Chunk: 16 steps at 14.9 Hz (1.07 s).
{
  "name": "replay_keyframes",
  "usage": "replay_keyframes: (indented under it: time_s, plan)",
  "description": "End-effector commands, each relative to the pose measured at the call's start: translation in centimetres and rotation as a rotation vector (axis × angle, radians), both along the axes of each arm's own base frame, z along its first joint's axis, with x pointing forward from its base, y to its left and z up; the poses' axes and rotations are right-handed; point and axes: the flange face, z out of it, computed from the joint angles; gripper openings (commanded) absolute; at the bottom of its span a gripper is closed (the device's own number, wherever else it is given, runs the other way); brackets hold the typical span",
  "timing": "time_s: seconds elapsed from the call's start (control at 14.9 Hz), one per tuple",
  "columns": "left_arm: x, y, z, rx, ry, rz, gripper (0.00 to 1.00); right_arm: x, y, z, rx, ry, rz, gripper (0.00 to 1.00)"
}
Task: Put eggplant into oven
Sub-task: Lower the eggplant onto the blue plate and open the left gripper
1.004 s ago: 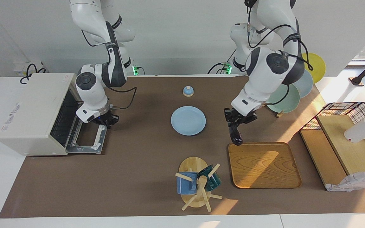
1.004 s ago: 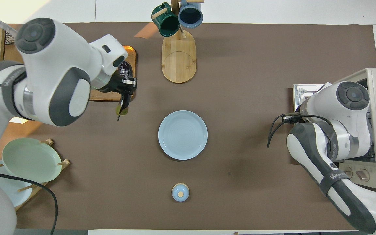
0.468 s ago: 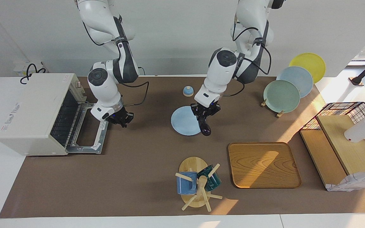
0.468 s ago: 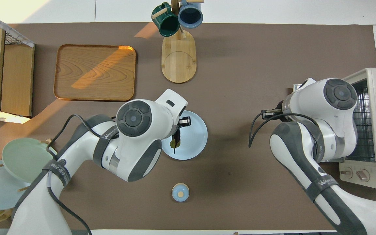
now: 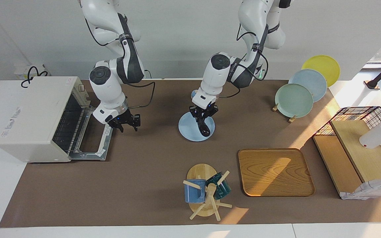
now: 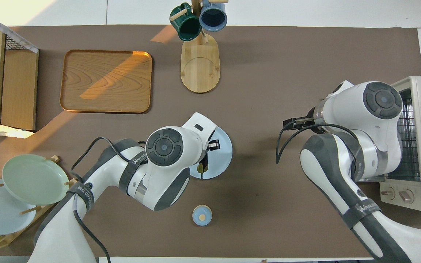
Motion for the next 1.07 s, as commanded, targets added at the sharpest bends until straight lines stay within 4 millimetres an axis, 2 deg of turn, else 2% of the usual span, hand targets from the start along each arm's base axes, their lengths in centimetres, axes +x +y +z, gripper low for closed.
replay_keyframes:
  time_s: [0.0, 0.13, 0.2, 0.27, 0.4, 0.54, 0.8, 0.87, 1.0]
  plan:
    - [0.0, -0.1, -1.3, -0.011, -0.008, 0.02, 0.0, 0.1, -0.1, 0.2, 0.015, 0.014, -0.012, 1.0]
    - [0.0, 0.0, -1.4, -0.006, -0.005, 0.017, 0.0, 0.4, -0.1, 0.7, 0.016, 0.014, -0.014, 1.0]
    - [0.3, 0.2, -1.3, -0.005, -0.004, 0.02, 0.29, 0.8, 0.4, 1.2, 0.016, 0.022, -0.008, 1.0]
    - [0.5, 0.4, -1.2, -0.007, -0.006, 0.024, 0.99, 1.4, 0.6, 2.1, 0.017, 0.027, -0.006, 1.0]
    - [1.2, 1.4, -0.3, 0.0, -0.001, 0.027, 1.0, 1.9, 0.7, 2.8, 0.014, 0.044, -0.003, 1.0]
    - [2.6, 3.3, 2.0, 0.013, 0.009, 0.005, 1.0, 2.1, 0.6, 2.9, 0.012, 0.047, -0.004, 1.0]
    - [6.8, 8.6, 6.5, 0.022, 0.01, -0.03, 1.0, 2.0, 1.3, 3.5, 0.003, 0.056, 0.012, 1.0]
    - [7.8, 10.1, 7.6, 0.021, 0.004, -0.033, 1.0, 2.0, 2.5, 4.0, 0.005, 0.046, 0.032, 1.0]
    - [10.1, 13.4, 9.1, 0.029, -0.013, -0.052, 1.0, 1.6, 7.7, 4.7, 0.003, 0.03, 0.037, 1.0]
